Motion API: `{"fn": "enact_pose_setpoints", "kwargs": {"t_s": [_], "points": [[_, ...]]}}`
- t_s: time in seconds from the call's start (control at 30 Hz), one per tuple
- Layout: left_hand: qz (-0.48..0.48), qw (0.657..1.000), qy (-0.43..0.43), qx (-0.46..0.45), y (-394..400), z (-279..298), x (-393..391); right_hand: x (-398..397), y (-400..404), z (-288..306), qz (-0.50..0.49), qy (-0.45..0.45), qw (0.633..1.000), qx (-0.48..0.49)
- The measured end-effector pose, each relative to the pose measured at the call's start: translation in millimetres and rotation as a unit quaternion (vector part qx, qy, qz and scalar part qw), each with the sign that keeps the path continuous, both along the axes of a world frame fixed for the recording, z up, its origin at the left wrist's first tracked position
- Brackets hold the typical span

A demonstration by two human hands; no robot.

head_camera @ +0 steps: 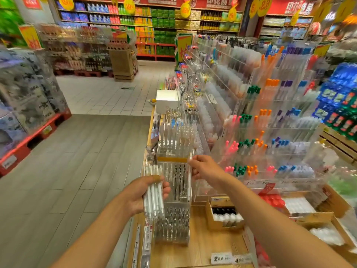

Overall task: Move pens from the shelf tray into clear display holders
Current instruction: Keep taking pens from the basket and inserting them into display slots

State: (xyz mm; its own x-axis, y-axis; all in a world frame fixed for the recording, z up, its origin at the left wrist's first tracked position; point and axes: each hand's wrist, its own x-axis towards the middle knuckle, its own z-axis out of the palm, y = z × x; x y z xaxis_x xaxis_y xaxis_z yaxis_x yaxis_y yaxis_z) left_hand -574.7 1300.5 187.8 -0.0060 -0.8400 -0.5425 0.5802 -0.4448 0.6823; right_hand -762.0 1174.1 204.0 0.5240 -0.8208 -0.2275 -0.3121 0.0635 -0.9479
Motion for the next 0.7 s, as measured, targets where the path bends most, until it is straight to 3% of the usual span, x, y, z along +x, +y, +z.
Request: {"fn": "enact_pose_setpoints", "kwargs": {"t_s": [0.27, 0.53, 0.7], "points": [[0.017, 1.000, 0.013, 0.008, -42.2, -4.4, 24.0, 35.9, -42.6, 28.7, 0.010, -0.067, 0.998, -0.017], [-0.004, 1.000, 0.019, 0.009, -76.3, -9.8, 40.3, 54.9, -69.8, 60.9, -0.072, -0.094, 0.961, -0.249], [-0.013, 1.000, 0.024, 0.005, -87.4, -5.5, 47.7, 73.2, -82.0, 66.1, -0.049, 0.028, 0.924, -0.378]]}}
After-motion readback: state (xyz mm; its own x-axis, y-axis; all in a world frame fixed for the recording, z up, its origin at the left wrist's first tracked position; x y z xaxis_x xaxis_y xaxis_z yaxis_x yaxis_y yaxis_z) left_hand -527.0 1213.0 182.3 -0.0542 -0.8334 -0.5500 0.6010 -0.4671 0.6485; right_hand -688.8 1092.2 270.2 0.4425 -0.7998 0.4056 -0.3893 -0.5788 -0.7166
